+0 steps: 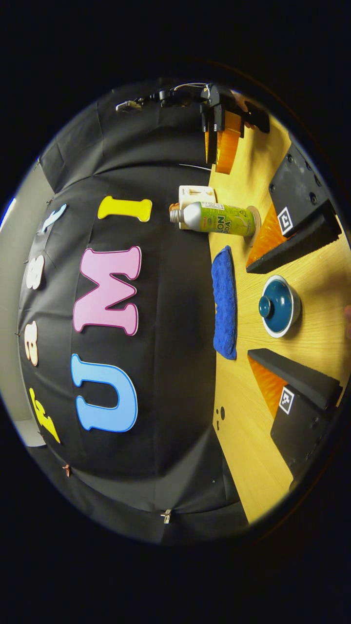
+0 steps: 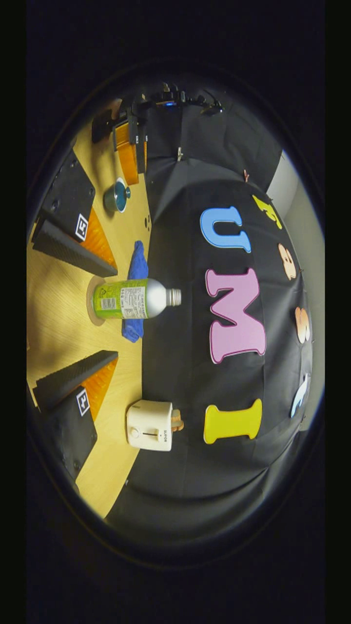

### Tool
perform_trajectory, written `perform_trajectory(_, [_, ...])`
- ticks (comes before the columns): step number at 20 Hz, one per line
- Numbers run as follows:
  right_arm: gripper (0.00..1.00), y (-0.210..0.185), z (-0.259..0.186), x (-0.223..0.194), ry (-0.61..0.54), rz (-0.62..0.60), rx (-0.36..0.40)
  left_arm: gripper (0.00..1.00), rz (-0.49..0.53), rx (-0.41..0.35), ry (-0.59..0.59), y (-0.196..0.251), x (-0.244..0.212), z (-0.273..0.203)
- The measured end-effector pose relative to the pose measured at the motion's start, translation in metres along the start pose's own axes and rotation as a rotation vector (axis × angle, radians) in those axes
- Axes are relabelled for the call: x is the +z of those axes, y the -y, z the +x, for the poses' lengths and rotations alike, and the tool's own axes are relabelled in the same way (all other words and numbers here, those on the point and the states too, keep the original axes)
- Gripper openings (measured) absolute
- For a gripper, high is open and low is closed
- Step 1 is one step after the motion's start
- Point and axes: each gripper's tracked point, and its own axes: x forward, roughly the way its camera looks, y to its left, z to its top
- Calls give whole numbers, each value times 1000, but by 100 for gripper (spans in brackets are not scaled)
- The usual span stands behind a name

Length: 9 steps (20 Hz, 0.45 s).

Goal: Open the teacup lid with one hand, grasp the water bottle and pour water into the teacup with the other hand; after pouring, place the water bottle on the coaster and then close the teacup lid.

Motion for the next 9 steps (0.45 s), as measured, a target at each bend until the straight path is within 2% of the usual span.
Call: perform_trajectory(9, [94, -1, 0, 0, -2, 1, 7, 97, 0, 1, 0, 1, 0, 0])
